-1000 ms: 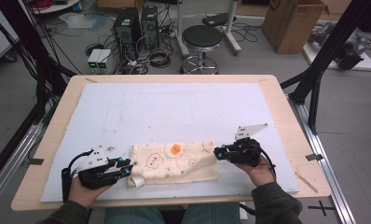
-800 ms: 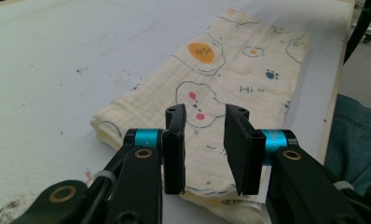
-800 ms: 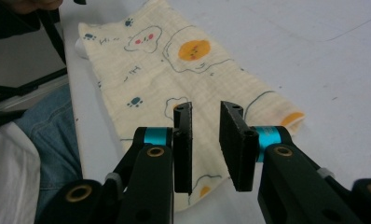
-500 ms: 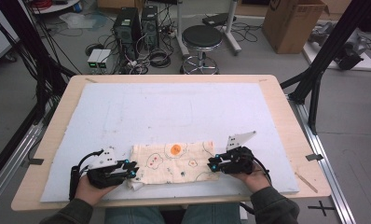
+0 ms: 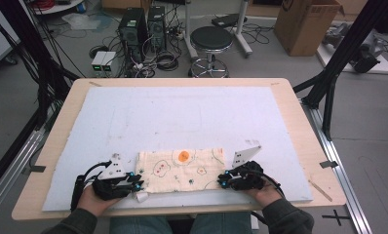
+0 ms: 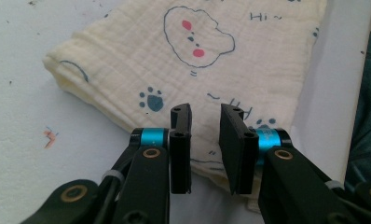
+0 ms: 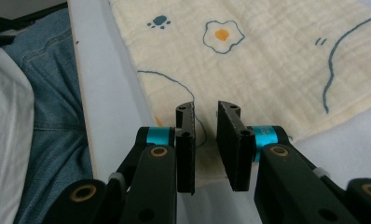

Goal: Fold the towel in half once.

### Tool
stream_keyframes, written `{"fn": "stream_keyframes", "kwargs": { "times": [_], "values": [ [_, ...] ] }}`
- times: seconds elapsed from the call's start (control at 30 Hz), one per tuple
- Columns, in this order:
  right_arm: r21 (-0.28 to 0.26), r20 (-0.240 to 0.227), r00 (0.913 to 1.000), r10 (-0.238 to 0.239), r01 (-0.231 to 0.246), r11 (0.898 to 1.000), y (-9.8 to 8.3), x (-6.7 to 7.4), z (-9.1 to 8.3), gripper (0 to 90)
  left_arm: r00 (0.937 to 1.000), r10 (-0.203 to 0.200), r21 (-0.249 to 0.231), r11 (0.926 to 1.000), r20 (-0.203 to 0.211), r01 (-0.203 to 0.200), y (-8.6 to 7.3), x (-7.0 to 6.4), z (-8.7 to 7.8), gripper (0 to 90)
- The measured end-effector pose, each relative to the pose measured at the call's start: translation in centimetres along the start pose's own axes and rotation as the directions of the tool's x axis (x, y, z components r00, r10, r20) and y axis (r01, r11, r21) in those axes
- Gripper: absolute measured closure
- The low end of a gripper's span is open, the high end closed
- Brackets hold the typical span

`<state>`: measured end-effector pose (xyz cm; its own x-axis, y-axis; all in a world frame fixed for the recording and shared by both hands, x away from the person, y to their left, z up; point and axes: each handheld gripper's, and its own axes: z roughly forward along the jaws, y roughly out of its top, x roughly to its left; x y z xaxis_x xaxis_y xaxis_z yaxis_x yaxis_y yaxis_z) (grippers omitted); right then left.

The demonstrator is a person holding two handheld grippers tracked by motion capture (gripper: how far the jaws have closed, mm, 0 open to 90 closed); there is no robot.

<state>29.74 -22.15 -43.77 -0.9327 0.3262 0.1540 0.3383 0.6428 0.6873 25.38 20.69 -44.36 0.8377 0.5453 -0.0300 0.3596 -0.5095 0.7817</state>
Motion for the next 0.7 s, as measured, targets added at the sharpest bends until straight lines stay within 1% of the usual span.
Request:
{"fn": "stream_keyframes", "kwargs": {
  "times": [0.17,0.27,0.4,0.5,0.67,0.7],
  "values": [
    [-0.011,-0.007,1.0,0.007,-0.007,1.0,-0.26,-0.12,-0.08,77.2,0.9999,0.01,0.001,0.9999,0.003,-0.01,-0.05,0.05,-0.06,73.4],
    [-0.013,-0.007,0.9997,0.023,-0.023,1.0,-0.37,-0.09,-0.14,77.2,0.9999,0.003,0.002,1.0,0.012,-0.003,-0.14,0.24,-0.2,73.6],
    [-0.02,-0.008,0.9998,0.018,-0.018,1.0,-0.45,-0.17,-0.14,77.4,0.9999,0.006,0.003,1.0,0.009,-0.006,-0.19,0.2,-0.26,73.9],
    [-0.02,-0.013,0.9996,0.026,-0.026,0.999,-0.51,-0.2,-0.16,77.4,1.0,0.005,0.004,1.0,0.007,-0.005,-0.22,0.23,-0.3,74.0],
    [-0.031,-0.02,0.9993,0.032,-0.033,0.999,-0.66,-0.34,-0.15,77.6,0.9998,-0.002,0.003,1.0,0.02,0.002,-0.29,0.46,-0.41,74.6],
    [-0.031,-0.02,0.9993,0.032,-0.032,0.999,-0.66,-0.33,-0.17,77.6,0.9998,0.003,0.003,1.0,0.02,-0.003,-0.31,0.49,-0.43,74.5]
  ]
}}
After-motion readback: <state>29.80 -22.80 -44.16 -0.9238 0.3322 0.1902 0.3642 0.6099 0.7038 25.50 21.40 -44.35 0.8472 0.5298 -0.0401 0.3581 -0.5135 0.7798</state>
